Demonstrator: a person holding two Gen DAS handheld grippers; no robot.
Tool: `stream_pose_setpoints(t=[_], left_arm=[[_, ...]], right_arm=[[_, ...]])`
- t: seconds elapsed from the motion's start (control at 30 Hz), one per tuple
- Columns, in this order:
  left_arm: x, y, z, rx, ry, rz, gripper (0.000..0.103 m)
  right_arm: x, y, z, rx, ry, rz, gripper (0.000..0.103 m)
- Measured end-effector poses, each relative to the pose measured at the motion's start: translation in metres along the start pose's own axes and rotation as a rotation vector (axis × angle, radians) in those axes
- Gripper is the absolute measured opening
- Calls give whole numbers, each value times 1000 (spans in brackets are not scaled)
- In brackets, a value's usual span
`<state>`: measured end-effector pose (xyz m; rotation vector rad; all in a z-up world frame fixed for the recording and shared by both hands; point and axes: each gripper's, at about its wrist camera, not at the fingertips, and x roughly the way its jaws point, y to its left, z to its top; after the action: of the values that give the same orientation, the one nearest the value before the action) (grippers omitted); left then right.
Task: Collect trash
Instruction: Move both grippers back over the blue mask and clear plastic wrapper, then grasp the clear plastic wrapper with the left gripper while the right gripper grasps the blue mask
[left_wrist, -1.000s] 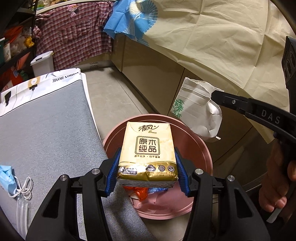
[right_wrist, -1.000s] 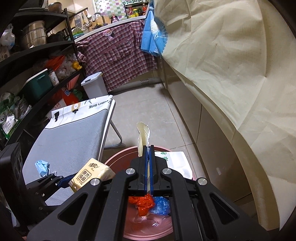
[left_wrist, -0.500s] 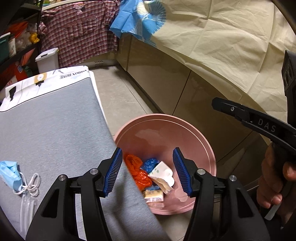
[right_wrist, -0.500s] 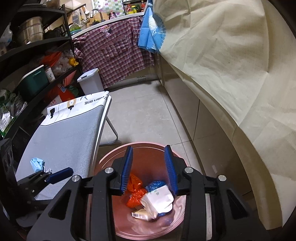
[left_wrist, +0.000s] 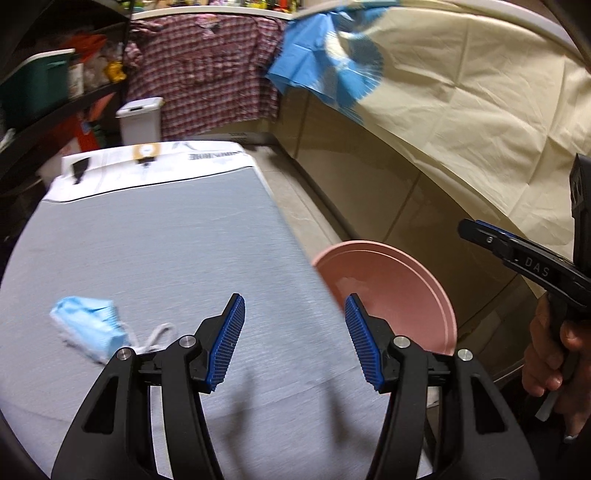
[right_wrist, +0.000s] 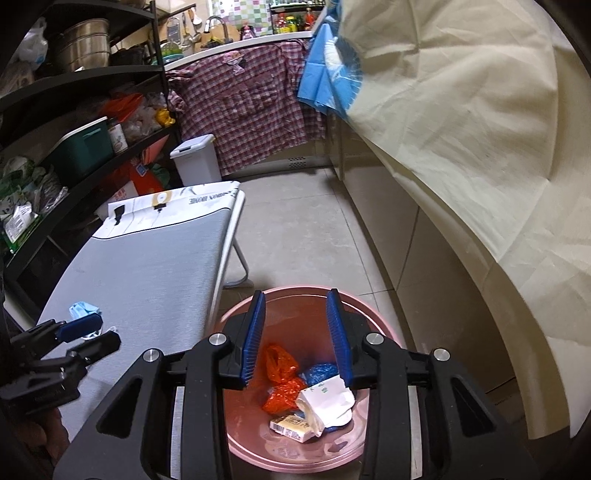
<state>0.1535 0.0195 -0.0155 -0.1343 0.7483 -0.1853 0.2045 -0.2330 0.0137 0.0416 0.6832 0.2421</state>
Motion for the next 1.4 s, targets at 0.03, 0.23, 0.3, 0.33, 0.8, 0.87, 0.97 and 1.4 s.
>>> stream_pose_setpoints(t=[0.03,0.23,0.3,0.33,0.8,0.87,0.97,1.4], left_arm=[[-4,5,-2,-7,-2,6,56],[-27,40,-16,-41,-14,56,56],[-34,53,-22,-57,-15,74,56],[-38,62,-26,-70,-15,87,56],[-40,114,-70,-129,98,147,55],[-36,116,-73,-133,122,146,54],[-28,119,-77,-144,165,134,44],[-37,144,-80,-217,158,203,6]], right_arm=[[-1,4,0,-4,-1,7,35],[-4,34,2,-39,-3,52,29],[-4,46,2,-54,-1,66,26],[-4,52,2,-60,0,77,25],[14,123,-4,-126,54,247,20],[19,137,-7,-146,60,277,20],[26,155,-10,-170,74,318,20],[56,237,-24,-303,105,479,20]])
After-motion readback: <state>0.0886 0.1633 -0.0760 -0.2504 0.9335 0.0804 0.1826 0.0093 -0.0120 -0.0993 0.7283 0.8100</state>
